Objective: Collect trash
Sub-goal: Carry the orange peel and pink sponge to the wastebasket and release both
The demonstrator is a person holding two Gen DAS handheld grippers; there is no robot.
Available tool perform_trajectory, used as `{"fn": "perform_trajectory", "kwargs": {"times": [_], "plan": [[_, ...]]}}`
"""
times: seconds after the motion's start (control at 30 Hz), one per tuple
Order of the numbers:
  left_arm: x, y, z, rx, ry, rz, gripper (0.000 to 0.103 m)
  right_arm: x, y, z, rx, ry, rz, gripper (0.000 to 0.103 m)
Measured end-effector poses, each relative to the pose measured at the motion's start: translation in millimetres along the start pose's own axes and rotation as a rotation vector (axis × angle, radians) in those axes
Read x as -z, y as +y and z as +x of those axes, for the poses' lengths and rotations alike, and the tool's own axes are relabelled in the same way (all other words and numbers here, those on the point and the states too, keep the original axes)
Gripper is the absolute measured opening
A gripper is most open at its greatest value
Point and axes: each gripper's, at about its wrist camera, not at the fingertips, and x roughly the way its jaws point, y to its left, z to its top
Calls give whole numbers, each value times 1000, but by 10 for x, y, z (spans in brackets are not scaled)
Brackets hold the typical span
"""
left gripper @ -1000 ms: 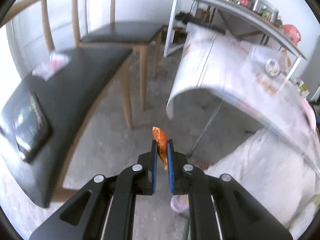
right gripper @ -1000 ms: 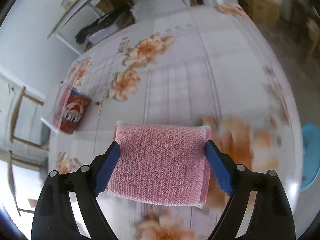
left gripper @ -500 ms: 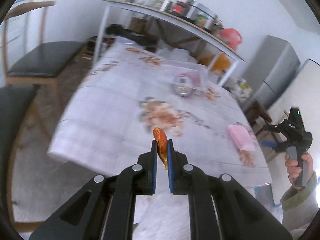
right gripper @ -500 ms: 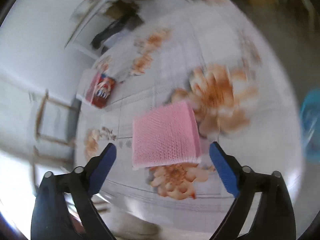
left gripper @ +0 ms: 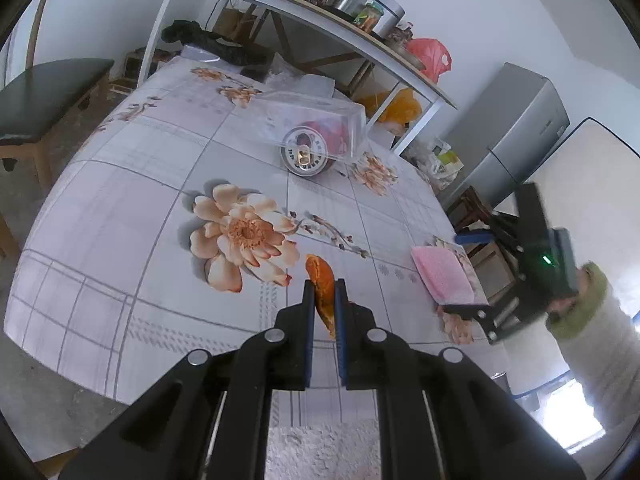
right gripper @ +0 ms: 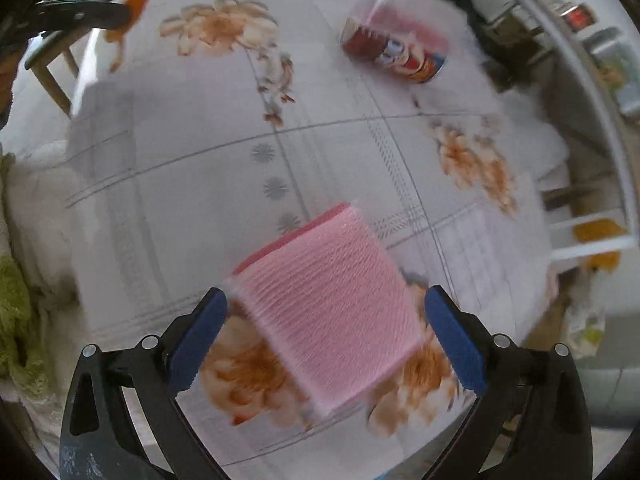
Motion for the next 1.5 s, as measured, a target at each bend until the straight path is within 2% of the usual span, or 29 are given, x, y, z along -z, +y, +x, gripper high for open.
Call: {"fn": "perform_trajectory", "kwargs": {"times": [0.1, 0.2, 0.23, 0.3, 0.37, 0.43, 0.47, 0.57, 0.63, 0.67, 0.73, 0.8, 0.87, 1.0, 1.07, 1.13, 1.2, 1.23, 1.27, 1.37, 1.43, 1.5], "plan": [[-29, -6, 10, 16, 2, 7, 9, -25, -237, 180, -136, 10, 96, 95], [-67, -49, 41, 29, 6, 27, 9, 63, -398, 329, -236, 7, 232, 95], [-81, -66, 56, 32, 9, 33, 9, 101, -431, 344, -251, -2, 275, 95], [-125, -116, 101, 41, 19, 47, 9, 229, -487, 327, -223, -31, 403, 95], [-166, -183, 164, 52, 31, 61, 9, 355, -512, 281, -203, -48, 518, 89], [-208, -273, 235, 67, 40, 79, 9, 539, -531, 180, -257, -109, 655, 85], [-235, -345, 283, 77, 44, 96, 9, 688, -545, 99, -300, -171, 750, 85], [-303, -547, 426, 106, 59, 137, 9, 1076, -564, -86, -330, -311, 941, 84], [-344, -707, 522, 136, 72, 160, 9, 1394, -598, -187, -370, -438, 1067, 84], [-368, -821, 586, 156, 82, 175, 9, 1633, -588, -247, -416, -527, 1144, 84], [-403, -1022, 699, 194, 108, 198, 9, 1986, -576, -338, -438, -626, 1248, 84], [-430, -1289, 833, 240, 141, 233, 9, 2367, -518, -502, -403, -695, 1338, 84], [-449, -1591, 967, 281, 167, 285, 9, 2664, -465, -642, -350, -728, 1403, 84], [-446, -2275, 1287, 369, 229, 391, 9, 3613, -340, -972, -146, -797, 1632, 86], [-417, -2688, 1508, 408, 277, 452, 9, 4133, -256, -1006, -70, -807, 1766, 86], [-333, -3123, 1782, 436, 350, 504, 9, 4538, -181, -885, -48, -783, 1900, 86], [-230, -3449, 2043, 460, 431, 537, 9, 4858, -107, -682, -61, -758, 2016, 86], [-136, -3688, 2263, 472, 511, 561, 10, 4991, -92, -561, -76, -740, 2076, 86], [-75, -3822, 2410, 480, 559, 565, 10, 5191, -67, -402, -100, -724, 2139, 86], [191, -4261, 2942, 467, 688, 571, 10, 5476, -79, -62, -128, -680, 2238, 86], [377, -4508, 3220, 428, 725, 606, 10, 5708, -95, 141, -137, -628, 2300, 86], [617, -4786, 3497, 406, 771, 643, 10, 5971, -156, 350, -190, -627, 2337, 87]]}}
